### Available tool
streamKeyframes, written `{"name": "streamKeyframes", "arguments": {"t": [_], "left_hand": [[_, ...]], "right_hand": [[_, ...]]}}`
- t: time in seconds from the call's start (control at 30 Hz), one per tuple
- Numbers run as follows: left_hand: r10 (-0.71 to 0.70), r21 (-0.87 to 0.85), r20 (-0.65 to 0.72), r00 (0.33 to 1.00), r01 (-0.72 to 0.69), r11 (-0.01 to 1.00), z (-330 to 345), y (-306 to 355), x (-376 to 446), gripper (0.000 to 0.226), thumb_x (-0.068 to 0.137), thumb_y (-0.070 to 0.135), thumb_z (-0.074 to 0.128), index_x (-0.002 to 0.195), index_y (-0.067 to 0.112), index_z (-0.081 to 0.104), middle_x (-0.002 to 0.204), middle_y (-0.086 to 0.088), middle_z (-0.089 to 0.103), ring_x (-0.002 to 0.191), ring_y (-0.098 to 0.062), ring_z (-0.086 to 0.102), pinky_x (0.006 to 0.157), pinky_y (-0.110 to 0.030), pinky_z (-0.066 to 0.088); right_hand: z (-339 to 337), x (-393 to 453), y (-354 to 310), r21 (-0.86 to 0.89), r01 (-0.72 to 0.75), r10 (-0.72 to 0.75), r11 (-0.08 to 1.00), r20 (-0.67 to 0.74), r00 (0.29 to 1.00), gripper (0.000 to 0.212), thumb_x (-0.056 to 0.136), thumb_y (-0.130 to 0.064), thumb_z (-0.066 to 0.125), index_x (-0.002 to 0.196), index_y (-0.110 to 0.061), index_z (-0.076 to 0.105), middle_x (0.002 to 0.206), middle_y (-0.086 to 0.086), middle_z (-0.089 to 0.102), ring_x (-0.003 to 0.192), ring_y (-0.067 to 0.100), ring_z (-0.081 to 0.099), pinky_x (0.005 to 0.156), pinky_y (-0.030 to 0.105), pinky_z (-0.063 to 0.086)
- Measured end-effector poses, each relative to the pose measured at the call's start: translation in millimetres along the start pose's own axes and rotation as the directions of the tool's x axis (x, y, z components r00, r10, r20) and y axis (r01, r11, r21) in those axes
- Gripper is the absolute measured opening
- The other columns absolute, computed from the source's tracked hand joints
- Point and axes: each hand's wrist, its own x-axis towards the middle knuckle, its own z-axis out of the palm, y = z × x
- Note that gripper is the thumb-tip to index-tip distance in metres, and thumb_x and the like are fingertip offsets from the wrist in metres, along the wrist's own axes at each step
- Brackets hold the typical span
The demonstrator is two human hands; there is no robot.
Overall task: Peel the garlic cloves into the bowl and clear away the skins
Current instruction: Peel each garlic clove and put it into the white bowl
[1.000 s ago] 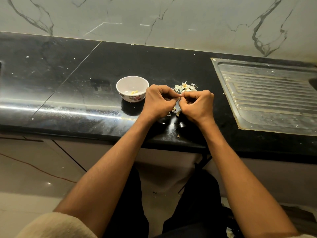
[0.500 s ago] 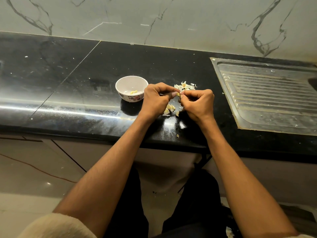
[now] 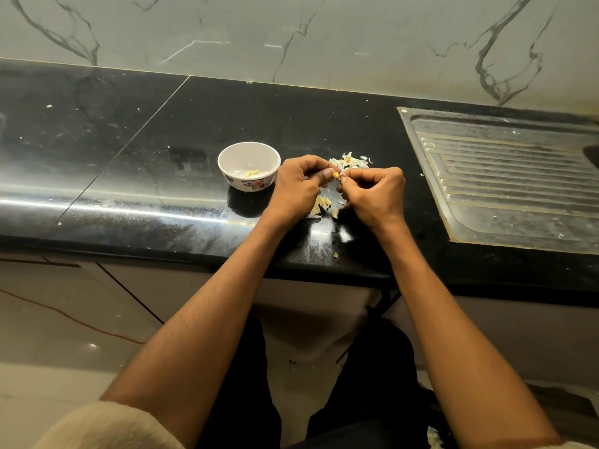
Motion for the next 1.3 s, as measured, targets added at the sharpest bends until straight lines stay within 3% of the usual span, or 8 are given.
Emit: {"name": "streamKeyframes", "arguments": {"t": [0.27, 0.67, 0.77, 0.83, 0.93, 1.07, 1.17, 1.3], "left_hand": [[0.067, 0.07, -0.09, 0.994, -0.061, 0.996, 1.1, 0.4, -1.3, 0.009, 0.089, 0.005, 0.075, 0.093, 0.014, 0.077, 0.089, 0.007, 0.075, 0.078, -0.001, 0.064, 0.075, -0.018, 0.051], [0.059, 0.105, -0.075, 0.995, -0.051, 0.993, 1.8, 8.7, -6.8, 0.026, 0.086, -0.007, 0.065, 0.1, 0.007, 0.081, 0.089, -0.001, 0.079, 0.079, -0.005, 0.075, 0.077, -0.022, 0.06], [0.108, 0.107, -0.157, 0.982, -0.092, 0.99, 1.3, 9.4, -7.2, 0.018, 0.087, 0.001, 0.069, 0.098, 0.01, 0.08, 0.092, 0.002, 0.078, 0.085, -0.007, 0.074, 0.078, -0.022, 0.059], [0.117, 0.1, -0.181, 0.977, -0.1, 0.99, 1.3, 8.7, -7.0, 0.005, 0.087, 0.01, 0.076, 0.091, 0.011, 0.079, 0.084, 0.003, 0.076, 0.075, -0.007, 0.069, 0.069, -0.023, 0.056], [0.095, 0.071, -0.154, 0.984, -0.085, 0.994, 2.7, 9.2, -8.2, 0.008, 0.084, 0.013, 0.083, 0.085, 0.009, 0.077, 0.073, -0.001, 0.073, 0.063, -0.009, 0.064, 0.061, -0.024, 0.055], [0.094, 0.054, -0.079, 0.992, -0.089, 0.995, 2.8, 10.6, -9.6, 0.007, 0.083, 0.008, 0.083, 0.088, 0.006, 0.08, 0.076, -0.003, 0.077, 0.067, -0.015, 0.073, 0.067, -0.03, 0.062], [0.077, 0.044, -0.055, 0.996, -0.075, 0.996, 1.7, 9.7, -9.1, 0.009, 0.083, 0.004, 0.082, 0.092, 0.004, 0.08, 0.08, -0.004, 0.078, 0.069, -0.01, 0.073, 0.069, -0.025, 0.06], [0.055, 0.036, -0.026, 0.998, -0.054, 0.998, 0.8, 8.6, -7.9, 0.011, 0.085, 0.003, 0.079, 0.096, 0.003, 0.08, 0.084, -0.005, 0.078, 0.075, -0.008, 0.074, 0.074, -0.022, 0.059]], "right_hand": [[0.4, 1.4, 2.3, 0.033, -0.045, 0.046, 0.998, 0.0, 0.999, 0.008, 0.08, -0.012, 0.075, 0.077, -0.012, 0.082, 0.065, 0.003, 0.075, 0.056, 0.022, 0.069, 0.055, 0.054, 0.059], [1.3, 1.8, 0.8, 0.017, -0.04, 0.04, 0.999, -0.023, 0.999, 0.012, 0.078, -0.014, 0.073, 0.074, -0.022, 0.081, 0.067, 0.002, 0.075, 0.064, 0.035, 0.074, 0.058, 0.054, 0.061], [0.6, 1.7, -1.8, 0.02, -0.047, 0.048, 0.999, -0.049, 0.998, 0.019, 0.081, -0.009, 0.074, 0.073, -0.026, 0.078, 0.067, 0.0, 0.076, 0.063, 0.028, 0.074, 0.059, 0.052, 0.062], [1.0, 1.7, -1.4, 0.018, -0.054, 0.055, 0.998, -0.067, 0.996, 0.016, 0.081, -0.01, 0.075, 0.073, -0.024, 0.079, 0.066, 0.0, 0.075, 0.063, 0.03, 0.074, 0.059, 0.051, 0.062], [2.0, 2.1, 1.3, 0.014, -0.047, 0.048, 0.999, -0.072, 0.996, 0.011, 0.081, -0.013, 0.075, 0.073, -0.018, 0.081, 0.065, 0.001, 0.075, 0.062, 0.033, 0.073, 0.058, 0.052, 0.061], [1.0, 1.8, 2.1, 0.025, -0.027, 0.029, 0.999, -0.06, 0.998, 0.011, 0.079, -0.018, 0.076, 0.071, -0.012, 0.08, 0.064, 0.012, 0.072, 0.055, 0.025, 0.066, 0.053, 0.053, 0.057], [0.2, 1.5, 0.5, 0.042, -0.017, 0.019, 0.999, -0.053, 0.998, 0.016, 0.077, -0.025, 0.076, 0.069, -0.011, 0.079, 0.065, 0.022, 0.069, 0.052, 0.031, 0.061, 0.051, 0.052, 0.055], [-0.6, 0.8, -0.4, 0.049, -0.013, 0.014, 0.999, -0.026, 1.0, 0.01, 0.081, -0.017, 0.077, 0.071, -0.015, 0.08, 0.064, 0.011, 0.072, 0.052, 0.033, 0.066, 0.052, 0.05, 0.058]]}}
